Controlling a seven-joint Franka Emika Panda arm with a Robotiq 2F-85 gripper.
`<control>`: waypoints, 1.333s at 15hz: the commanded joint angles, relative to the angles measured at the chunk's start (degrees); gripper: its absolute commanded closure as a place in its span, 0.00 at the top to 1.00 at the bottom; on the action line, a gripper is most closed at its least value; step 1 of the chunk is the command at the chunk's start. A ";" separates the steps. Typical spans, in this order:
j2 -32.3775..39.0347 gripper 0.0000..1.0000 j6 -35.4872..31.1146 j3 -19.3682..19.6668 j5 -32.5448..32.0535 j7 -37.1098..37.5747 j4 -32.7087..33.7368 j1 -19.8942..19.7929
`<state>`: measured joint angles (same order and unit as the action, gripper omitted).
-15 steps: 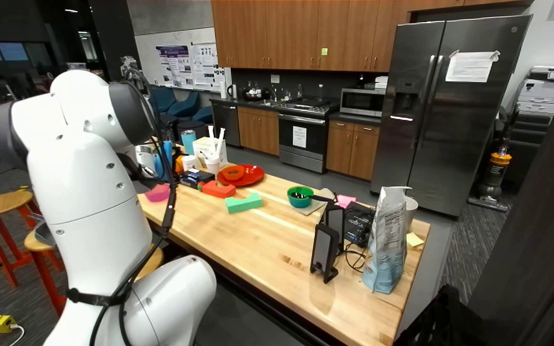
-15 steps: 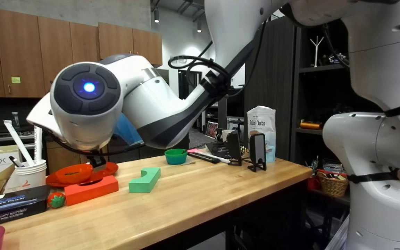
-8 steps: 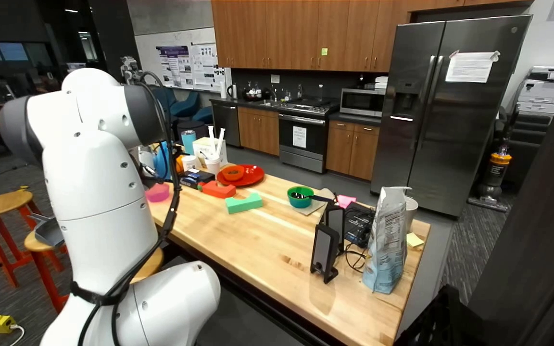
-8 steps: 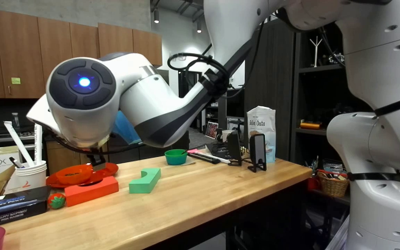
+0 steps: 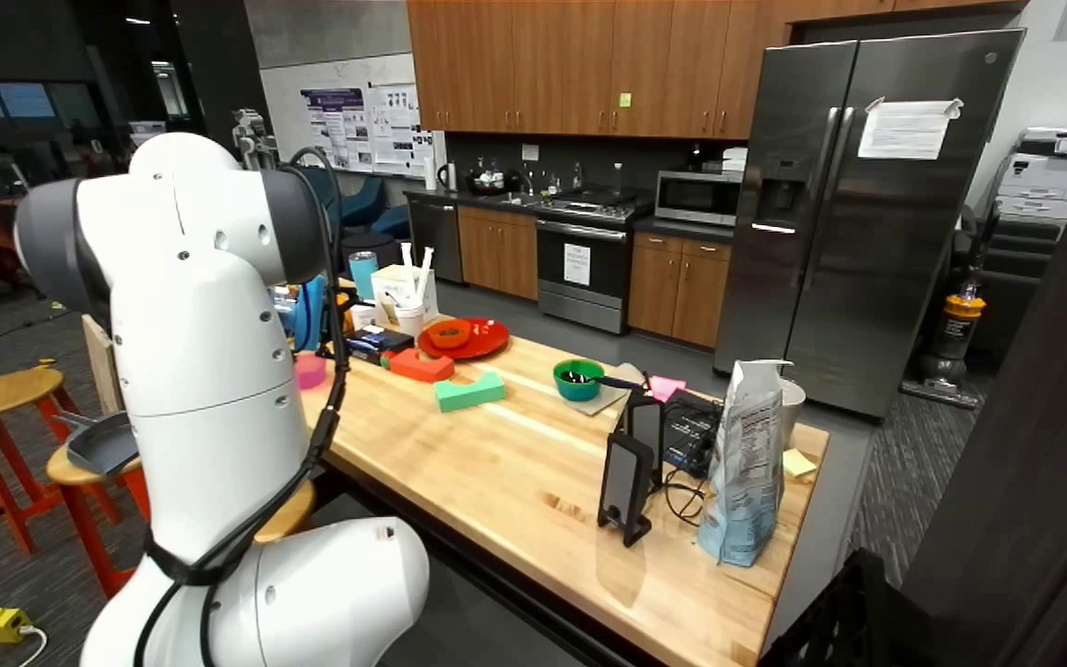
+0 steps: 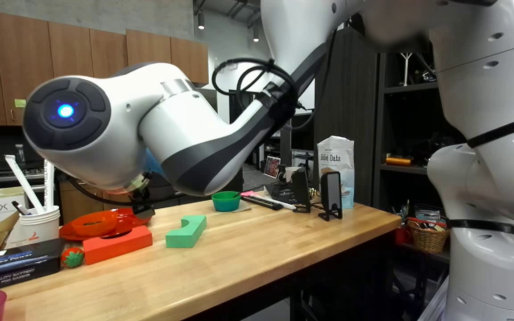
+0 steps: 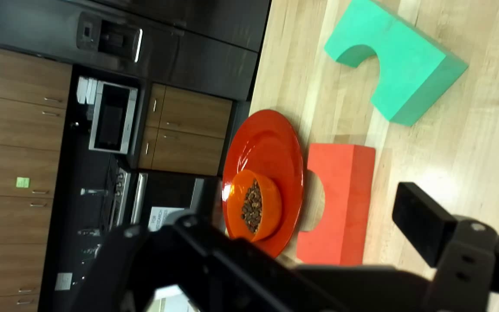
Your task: Turn the orange and green blocks to the right
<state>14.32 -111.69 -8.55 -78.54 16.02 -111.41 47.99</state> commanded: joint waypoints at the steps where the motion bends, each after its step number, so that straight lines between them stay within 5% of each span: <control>1: 1.22 1.00 7.04 -4.99 1.61 -2.04 2.19 -2.98; 10: 9.17 1.00 -1.12 -8.45 -0.27 6.05 -2.89 -9.68; 20: 17.17 1.00 12.97 -8.27 -10.55 4.02 2.41 -8.27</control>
<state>29.99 -102.24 -16.79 -86.76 22.07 -111.27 40.09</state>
